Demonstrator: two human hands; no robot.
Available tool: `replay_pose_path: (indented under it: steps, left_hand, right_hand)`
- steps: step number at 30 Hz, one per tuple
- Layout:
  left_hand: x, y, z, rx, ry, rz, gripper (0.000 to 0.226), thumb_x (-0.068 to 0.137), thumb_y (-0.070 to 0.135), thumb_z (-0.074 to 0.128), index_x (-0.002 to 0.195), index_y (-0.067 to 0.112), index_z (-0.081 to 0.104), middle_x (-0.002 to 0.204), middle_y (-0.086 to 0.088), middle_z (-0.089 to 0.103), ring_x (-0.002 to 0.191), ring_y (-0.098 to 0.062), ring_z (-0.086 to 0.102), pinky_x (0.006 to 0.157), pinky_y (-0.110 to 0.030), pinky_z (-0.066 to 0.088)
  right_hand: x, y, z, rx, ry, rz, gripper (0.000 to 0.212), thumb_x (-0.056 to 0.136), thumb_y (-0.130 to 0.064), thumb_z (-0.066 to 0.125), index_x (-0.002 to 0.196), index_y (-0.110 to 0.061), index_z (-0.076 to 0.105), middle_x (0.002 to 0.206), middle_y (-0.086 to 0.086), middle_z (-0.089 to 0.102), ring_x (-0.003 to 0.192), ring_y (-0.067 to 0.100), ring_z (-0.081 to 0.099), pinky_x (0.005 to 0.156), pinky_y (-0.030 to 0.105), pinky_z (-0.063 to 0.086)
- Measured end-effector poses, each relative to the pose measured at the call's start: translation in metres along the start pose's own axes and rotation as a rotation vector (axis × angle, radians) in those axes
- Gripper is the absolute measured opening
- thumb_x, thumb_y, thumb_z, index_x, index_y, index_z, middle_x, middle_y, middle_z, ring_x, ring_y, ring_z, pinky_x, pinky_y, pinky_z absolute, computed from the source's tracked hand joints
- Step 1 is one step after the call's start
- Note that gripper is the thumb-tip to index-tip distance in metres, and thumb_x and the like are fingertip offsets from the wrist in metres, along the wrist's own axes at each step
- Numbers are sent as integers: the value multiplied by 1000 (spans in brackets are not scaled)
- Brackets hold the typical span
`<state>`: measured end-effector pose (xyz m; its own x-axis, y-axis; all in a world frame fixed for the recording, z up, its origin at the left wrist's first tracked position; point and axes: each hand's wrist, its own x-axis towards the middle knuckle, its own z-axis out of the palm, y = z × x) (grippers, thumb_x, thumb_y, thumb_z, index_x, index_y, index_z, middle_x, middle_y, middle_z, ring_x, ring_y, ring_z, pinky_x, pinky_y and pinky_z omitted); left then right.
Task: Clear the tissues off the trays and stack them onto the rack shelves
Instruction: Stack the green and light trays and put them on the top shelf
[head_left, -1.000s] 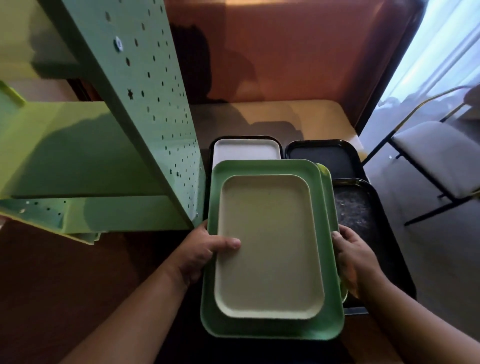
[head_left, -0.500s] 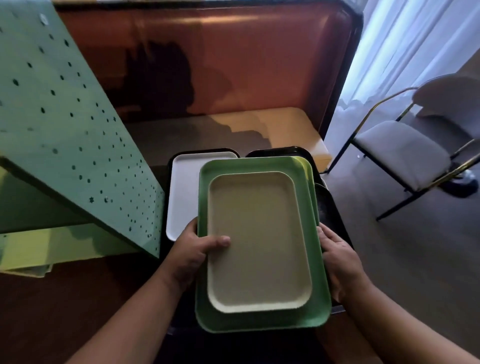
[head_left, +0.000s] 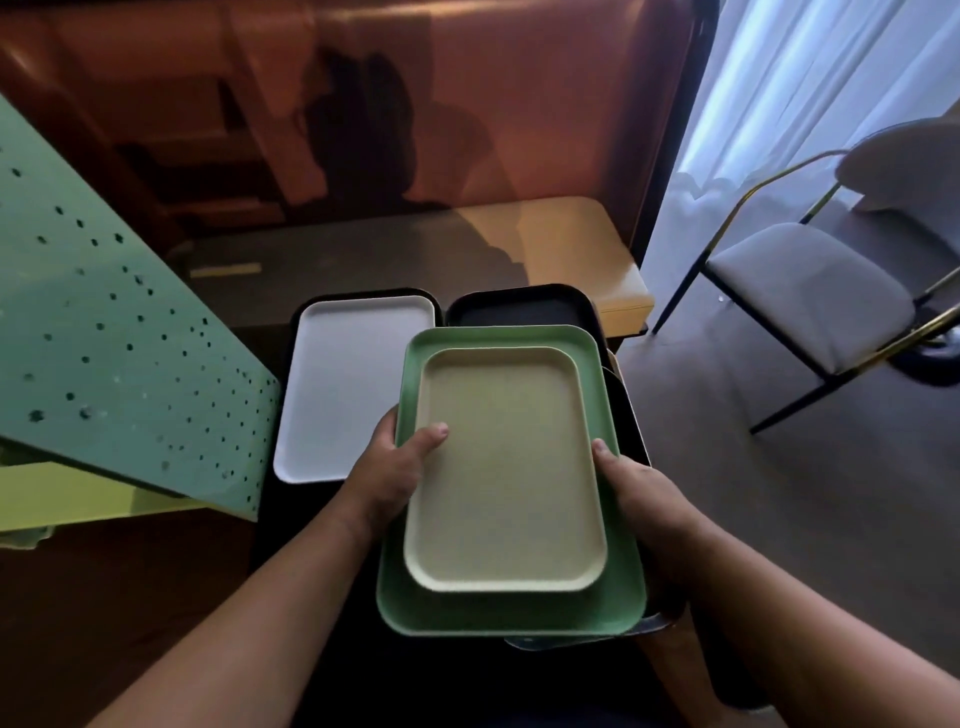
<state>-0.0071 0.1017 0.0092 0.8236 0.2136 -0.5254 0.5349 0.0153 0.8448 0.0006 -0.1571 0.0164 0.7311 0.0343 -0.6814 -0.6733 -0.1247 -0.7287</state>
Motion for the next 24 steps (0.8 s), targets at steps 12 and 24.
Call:
replay_pose_path:
  steps: [12, 24]
  left_hand:
    - [41, 6, -51, -331, -50, -277, 67, 94, 65, 46, 94, 4, 73, 89, -18, 74, 80, -33, 69, 84, -43, 55]
    - [80, -58, -100, 1169, 373, -397, 67, 87, 19, 54, 147, 1, 30, 150, -21, 37, 134, -37, 43, 108, -44, 41]
  right_hand:
    - [48, -10, 30, 25, -38, 31, 41, 105, -35, 52, 90, -2, 72, 63, 4, 77, 51, 15, 73, 43, 23, 54]
    - [58, -15, 35, 25, 33, 2, 43, 101, -42, 56, 104, -3, 74, 90, 16, 80, 80, 33, 77, 79, 46, 61]
